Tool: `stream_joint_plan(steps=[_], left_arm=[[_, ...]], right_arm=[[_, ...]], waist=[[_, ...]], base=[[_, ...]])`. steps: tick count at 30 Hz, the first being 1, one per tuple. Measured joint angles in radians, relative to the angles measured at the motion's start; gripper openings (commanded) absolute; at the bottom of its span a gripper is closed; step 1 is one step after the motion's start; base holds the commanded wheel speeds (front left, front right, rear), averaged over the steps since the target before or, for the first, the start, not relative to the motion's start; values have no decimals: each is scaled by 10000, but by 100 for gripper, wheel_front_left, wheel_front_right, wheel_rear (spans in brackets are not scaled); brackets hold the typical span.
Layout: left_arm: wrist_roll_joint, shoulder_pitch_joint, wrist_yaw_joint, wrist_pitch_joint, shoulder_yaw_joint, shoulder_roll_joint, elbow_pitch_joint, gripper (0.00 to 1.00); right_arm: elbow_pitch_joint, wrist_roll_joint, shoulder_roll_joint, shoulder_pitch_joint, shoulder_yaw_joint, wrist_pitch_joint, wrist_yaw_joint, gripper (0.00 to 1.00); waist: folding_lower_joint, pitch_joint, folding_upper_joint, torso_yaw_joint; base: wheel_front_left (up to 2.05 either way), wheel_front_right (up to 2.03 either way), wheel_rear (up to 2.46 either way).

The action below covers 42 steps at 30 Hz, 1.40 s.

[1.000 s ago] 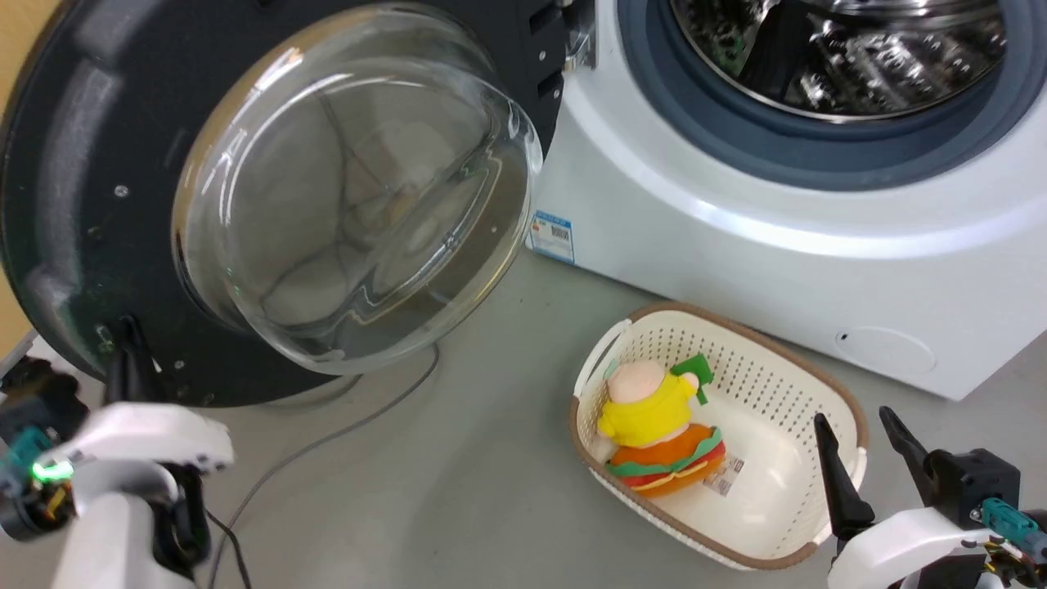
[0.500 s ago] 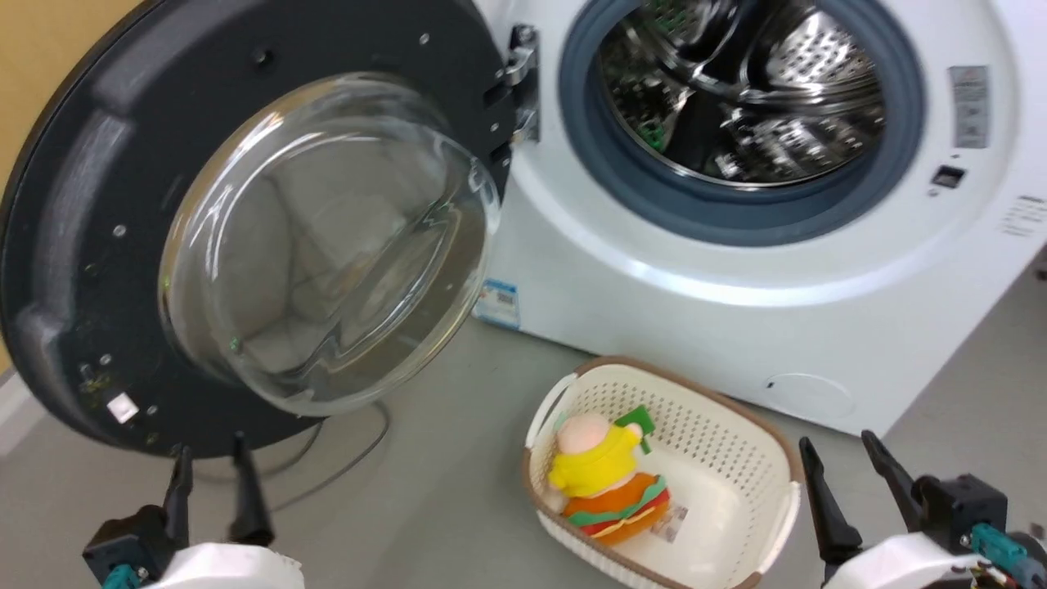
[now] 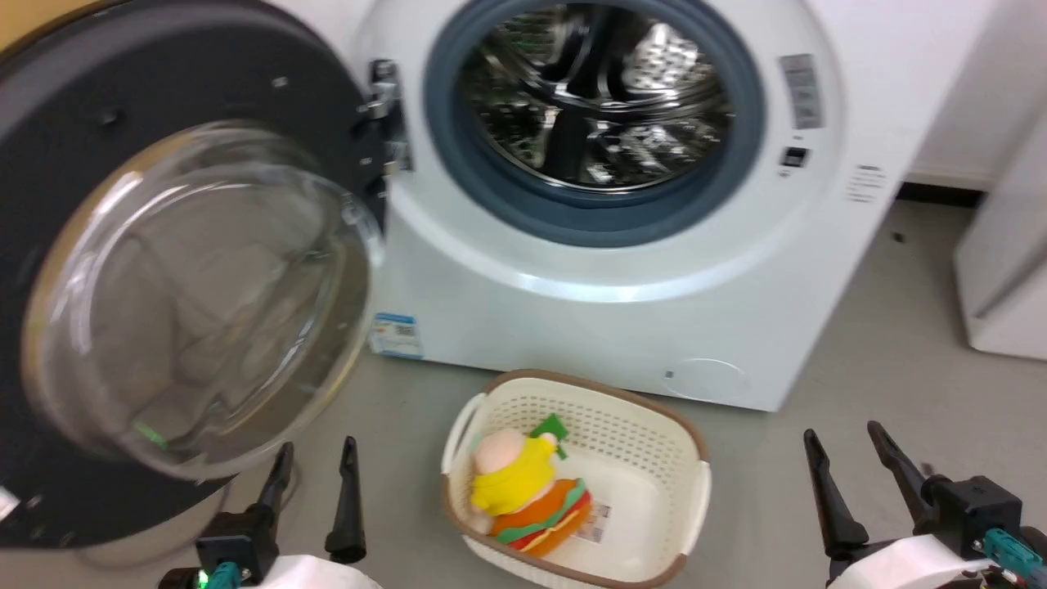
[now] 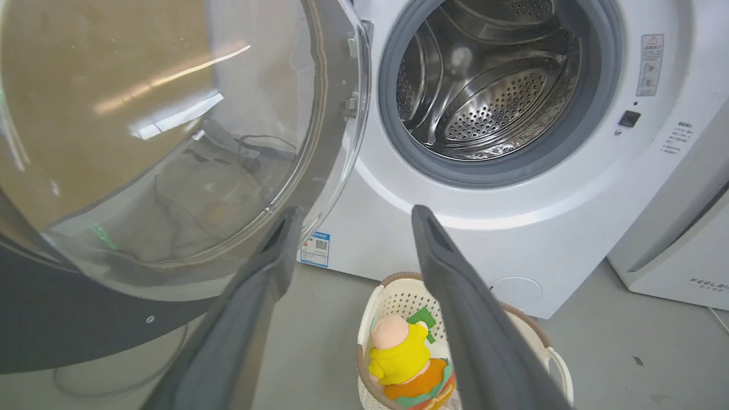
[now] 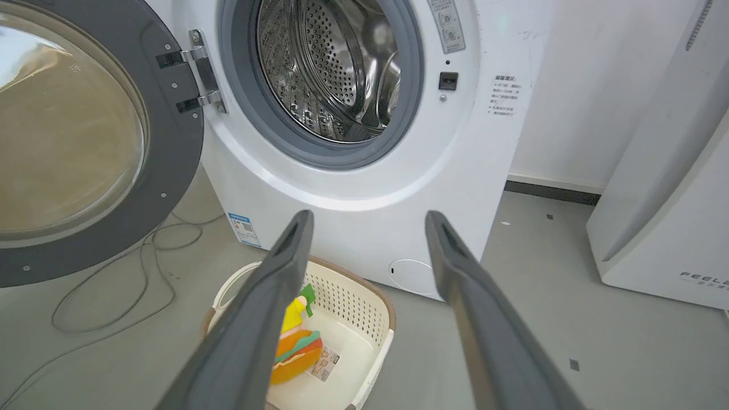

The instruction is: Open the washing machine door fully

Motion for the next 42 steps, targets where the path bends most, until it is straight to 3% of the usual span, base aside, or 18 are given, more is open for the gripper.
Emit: stream_joint_plan(steps=[10, 20, 21, 42], left_arm=[[236, -156, -167, -2, -341, 157, 554, 100], [326, -224, -176, -2, -441, 161, 658, 100], [324, -225, -171, 4, -441, 159, 658, 0], [514, -222, -165, 360, -322, 86, 370, 0]], right_arm=[[-631, -117, -2, 220, 50, 21, 0, 100], [-790, -171, -2, 318, 73, 107, 0, 100], [-782, -171, -2, 320, 75, 107, 0, 0], [-700, -188, -4, 290, 113, 121, 0, 0]], waist=[[0, -8, 0, -1235], [0, -35, 0, -1719], [0, -32, 0, -1729], [0, -47, 0, -1774]], base=[[0, 0, 0], [0, 0, 0], [0, 0, 0], [0, 0, 0]])
